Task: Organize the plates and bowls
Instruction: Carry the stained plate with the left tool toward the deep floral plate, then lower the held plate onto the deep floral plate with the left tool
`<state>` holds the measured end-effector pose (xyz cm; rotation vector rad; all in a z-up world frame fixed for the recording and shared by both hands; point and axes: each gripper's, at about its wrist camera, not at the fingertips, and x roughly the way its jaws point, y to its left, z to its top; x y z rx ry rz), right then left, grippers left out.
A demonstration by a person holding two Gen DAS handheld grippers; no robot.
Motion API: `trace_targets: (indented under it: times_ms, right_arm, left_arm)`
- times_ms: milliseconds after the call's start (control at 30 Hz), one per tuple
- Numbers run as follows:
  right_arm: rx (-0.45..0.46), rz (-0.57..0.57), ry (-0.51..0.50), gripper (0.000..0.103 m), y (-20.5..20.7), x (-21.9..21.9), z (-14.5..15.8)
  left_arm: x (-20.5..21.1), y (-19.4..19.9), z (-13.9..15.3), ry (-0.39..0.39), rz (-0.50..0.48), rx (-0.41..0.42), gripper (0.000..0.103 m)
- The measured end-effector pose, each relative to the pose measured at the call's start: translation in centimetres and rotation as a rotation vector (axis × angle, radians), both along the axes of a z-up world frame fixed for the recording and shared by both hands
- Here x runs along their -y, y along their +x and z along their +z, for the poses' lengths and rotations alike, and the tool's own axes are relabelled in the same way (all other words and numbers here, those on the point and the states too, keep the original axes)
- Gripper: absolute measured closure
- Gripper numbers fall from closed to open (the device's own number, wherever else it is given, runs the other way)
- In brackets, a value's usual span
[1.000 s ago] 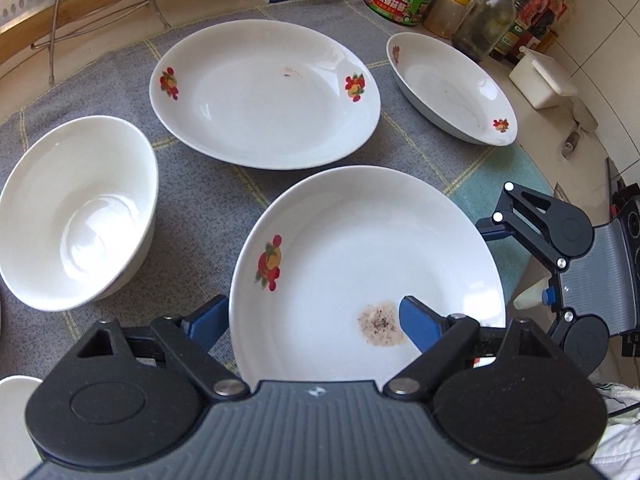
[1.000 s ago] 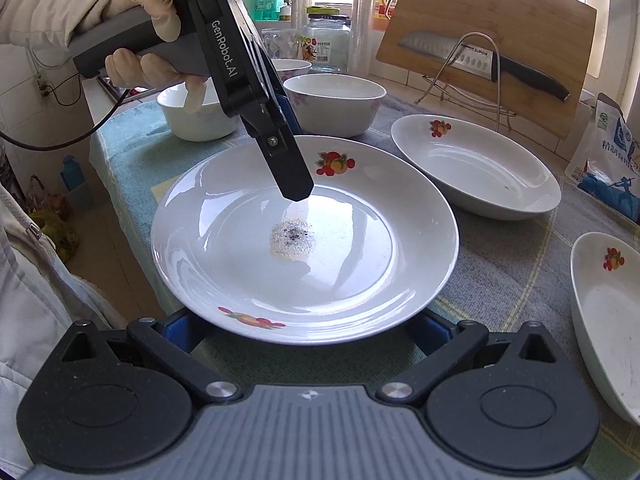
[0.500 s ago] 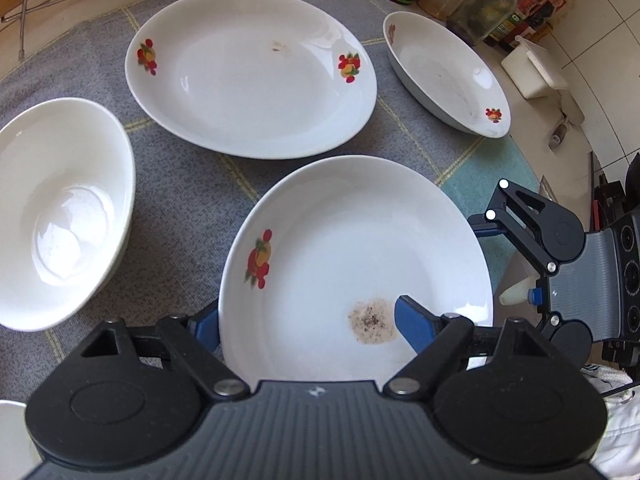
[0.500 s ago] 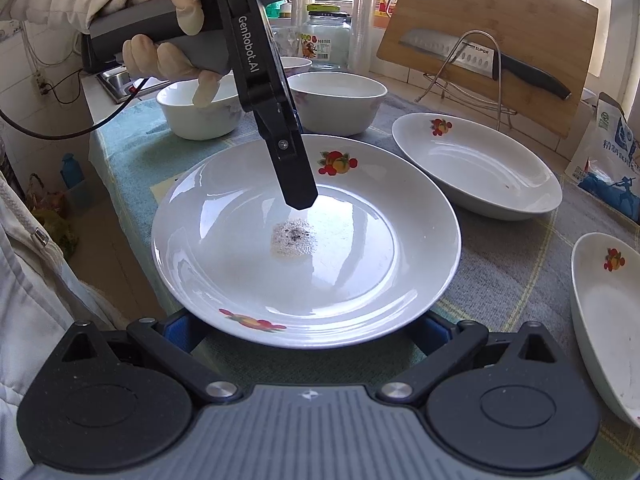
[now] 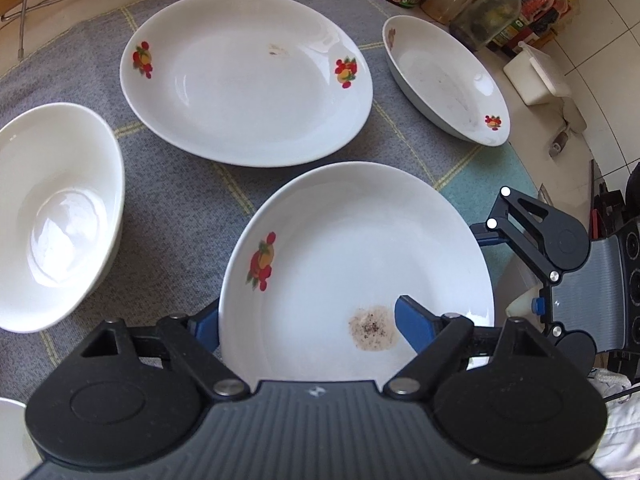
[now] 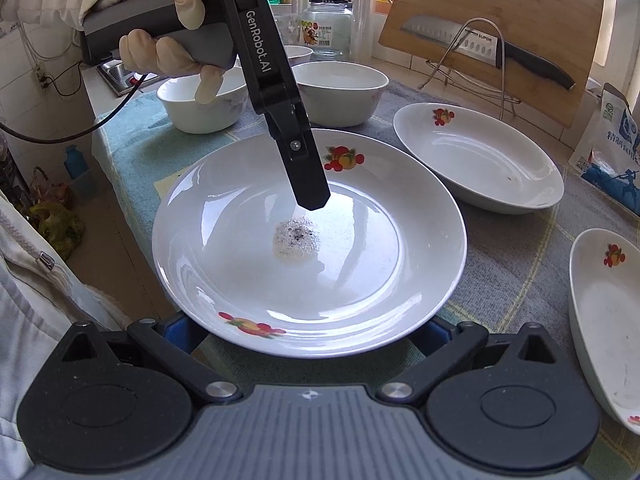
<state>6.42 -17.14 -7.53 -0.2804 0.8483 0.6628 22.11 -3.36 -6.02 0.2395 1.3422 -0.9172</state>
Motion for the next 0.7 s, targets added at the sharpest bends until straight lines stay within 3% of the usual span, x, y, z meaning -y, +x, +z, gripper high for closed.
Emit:
trace_targets:
  times_ms: [333,700]
  right_arm:
    - [-0.001,0.026,0.001,0.000,0.8,2.1,2.2]
    - [0.025,-0.001,-0.018,0.000,1.9,6.3,4.2]
  left_arm:
    - [1.4,0.1,2.3,-0.038,0.014,0.027,0.017]
    - [6.2,1.5,3.9,-0.073,-0.010,0.062,0.017]
